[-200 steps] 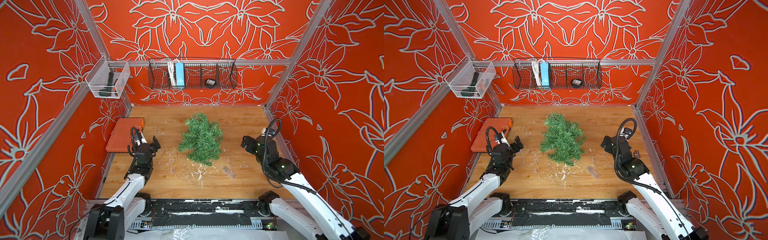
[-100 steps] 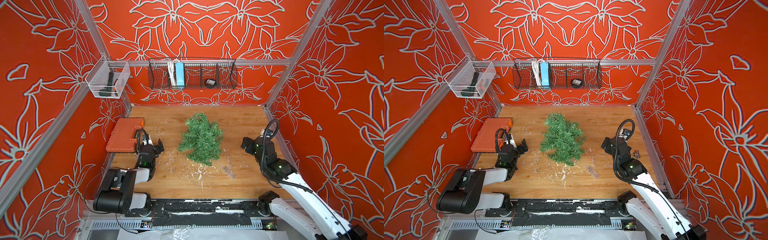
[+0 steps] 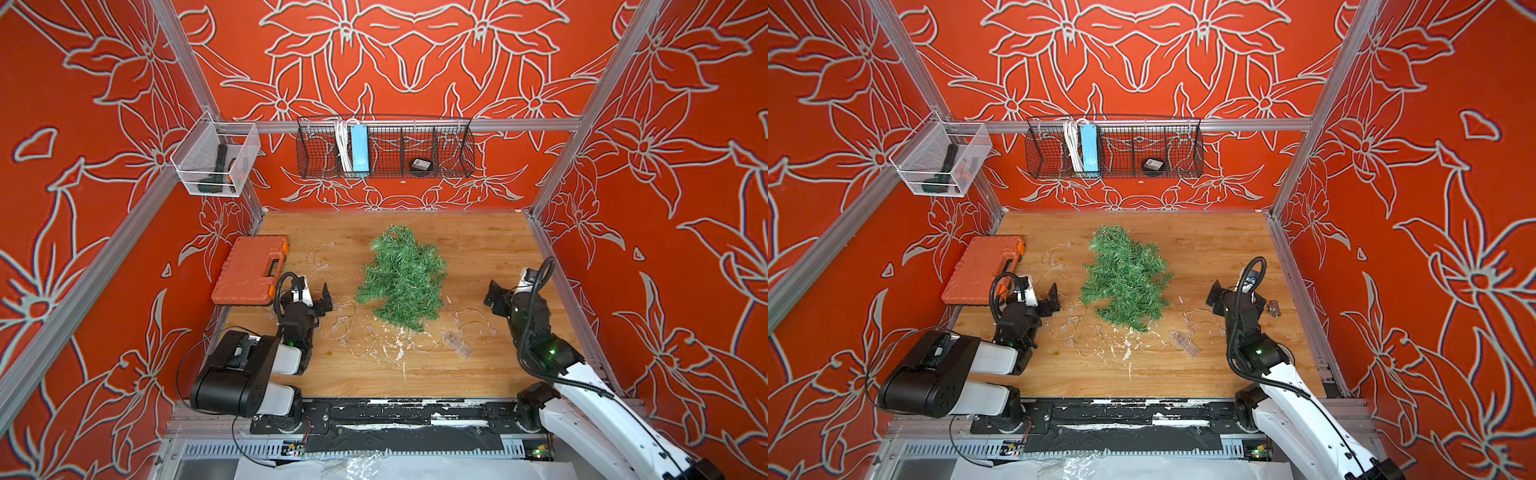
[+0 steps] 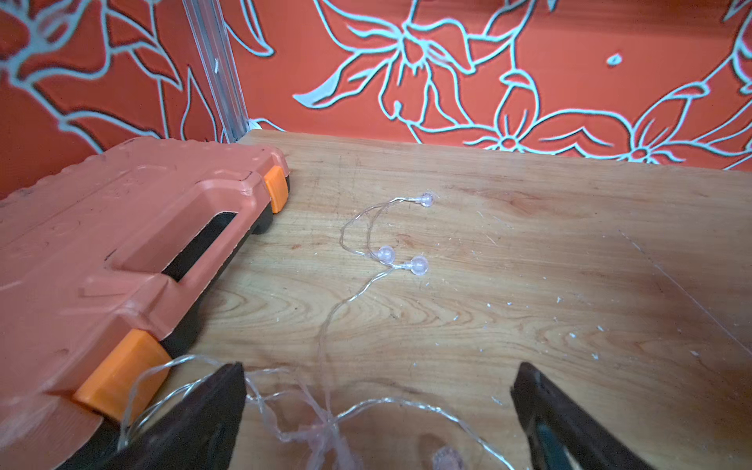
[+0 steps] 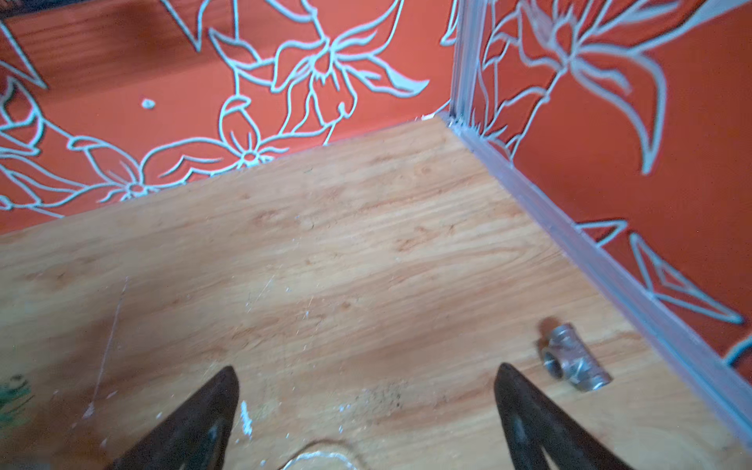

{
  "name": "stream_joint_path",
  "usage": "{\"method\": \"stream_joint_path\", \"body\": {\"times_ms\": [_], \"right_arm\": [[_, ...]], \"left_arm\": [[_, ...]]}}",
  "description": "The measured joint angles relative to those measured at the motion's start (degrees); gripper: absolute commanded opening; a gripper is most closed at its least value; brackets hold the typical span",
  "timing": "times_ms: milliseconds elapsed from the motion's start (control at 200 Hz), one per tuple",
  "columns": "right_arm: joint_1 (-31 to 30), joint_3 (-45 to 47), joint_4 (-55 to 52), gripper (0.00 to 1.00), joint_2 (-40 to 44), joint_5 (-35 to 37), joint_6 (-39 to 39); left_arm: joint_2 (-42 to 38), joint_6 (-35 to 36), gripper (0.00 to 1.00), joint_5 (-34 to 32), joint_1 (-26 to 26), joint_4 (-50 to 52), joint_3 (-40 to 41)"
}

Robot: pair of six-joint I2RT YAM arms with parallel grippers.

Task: Remove string lights from the small christmas tree
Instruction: Reset both arms

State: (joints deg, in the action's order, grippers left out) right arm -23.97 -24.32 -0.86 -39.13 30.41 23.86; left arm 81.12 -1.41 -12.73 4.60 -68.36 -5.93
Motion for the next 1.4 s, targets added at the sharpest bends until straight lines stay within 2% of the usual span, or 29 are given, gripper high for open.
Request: {"method": "stream_joint_path", "body": {"times_ms": [135,305,450,706,841,971,1401], "right_arm": [[2.9,0.5,9.1,0.98,-3.3,5.2,-8.0],[10.8,2.8,15.9,0.98,-10.7,5.9,-14.3],[14.8,5.3,24.5,0.98,-21.4,1.1,-18.1],[16.1,5.4,38.6,0.98,-39.9,-8.8,-22.9],[19.8,5.4,42.2,0.98,-41.8,-14.7,-23.0],[20.6,5.5,44.3,0.98,-42.2,-17.5,-23.0],[20.6,5.5,45.5,0.98,-42.1,-19.6,-23.0]], "left_arm": [[0.0,0.1,0.99,0.0,0.0,-0.2,0.0],[0.0,0.1,0.99,0.0,0.0,-0.2,0.0],[0.0,0.1,0.99,0.0,0.0,-0.2,0.0],[0.0,0.1,0.99,0.0,0.0,-0.2,0.0],[0.0,0.1,0.99,0.0,0.0,-0.2,0.0],[0.0,0.1,0.99,0.0,0.0,-0.2,0.0],[0.0,0.1,0.99,0.0,0.0,-0.2,0.0]]}}
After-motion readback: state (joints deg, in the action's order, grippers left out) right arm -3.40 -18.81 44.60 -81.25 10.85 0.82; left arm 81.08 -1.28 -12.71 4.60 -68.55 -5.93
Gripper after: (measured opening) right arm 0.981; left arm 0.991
